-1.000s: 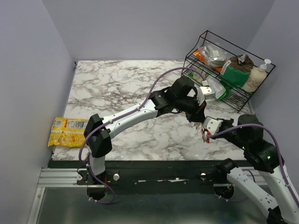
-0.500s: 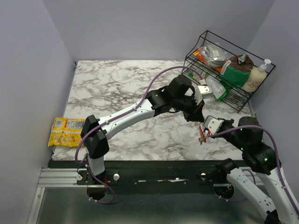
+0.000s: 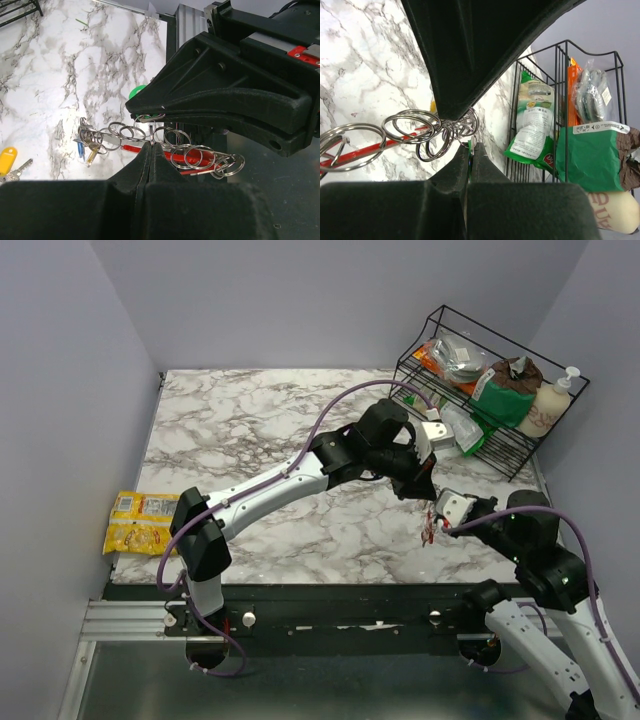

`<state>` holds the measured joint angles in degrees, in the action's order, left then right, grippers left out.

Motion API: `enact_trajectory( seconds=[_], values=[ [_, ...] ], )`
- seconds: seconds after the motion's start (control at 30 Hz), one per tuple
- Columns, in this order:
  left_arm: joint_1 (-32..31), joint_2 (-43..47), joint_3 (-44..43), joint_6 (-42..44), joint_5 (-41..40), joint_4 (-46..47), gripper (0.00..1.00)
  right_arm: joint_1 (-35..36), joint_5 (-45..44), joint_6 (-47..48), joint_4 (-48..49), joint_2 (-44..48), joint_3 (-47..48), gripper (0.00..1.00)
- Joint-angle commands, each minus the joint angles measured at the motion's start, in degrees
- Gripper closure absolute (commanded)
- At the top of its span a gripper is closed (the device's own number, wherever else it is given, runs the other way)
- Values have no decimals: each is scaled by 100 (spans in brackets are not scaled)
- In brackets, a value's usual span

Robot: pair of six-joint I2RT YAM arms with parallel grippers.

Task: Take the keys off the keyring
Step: Remove the key from the keyring.

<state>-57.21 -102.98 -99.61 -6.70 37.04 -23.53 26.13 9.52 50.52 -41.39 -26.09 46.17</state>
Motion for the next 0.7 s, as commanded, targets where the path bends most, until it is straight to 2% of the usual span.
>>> enact_trajectory(
  seconds=[0.0, 0.27, 0.43, 0.67],
  values=[
    [43, 305, -32, 90, -82, -3, 100, -46, 339, -69, -167, 121, 172, 99],
    [43, 129, -76, 11, -548, -46, 100, -64, 876, -69, -730, 16, 963, 99],
    [52, 59, -85, -33, -689, -47, 100, -47, 920, -34, -810, 16, 999, 99],
    [52, -20, -67, -60, -295, 32, 100, -55, 376, -51, -327, -10, 788, 99]
  ],
)
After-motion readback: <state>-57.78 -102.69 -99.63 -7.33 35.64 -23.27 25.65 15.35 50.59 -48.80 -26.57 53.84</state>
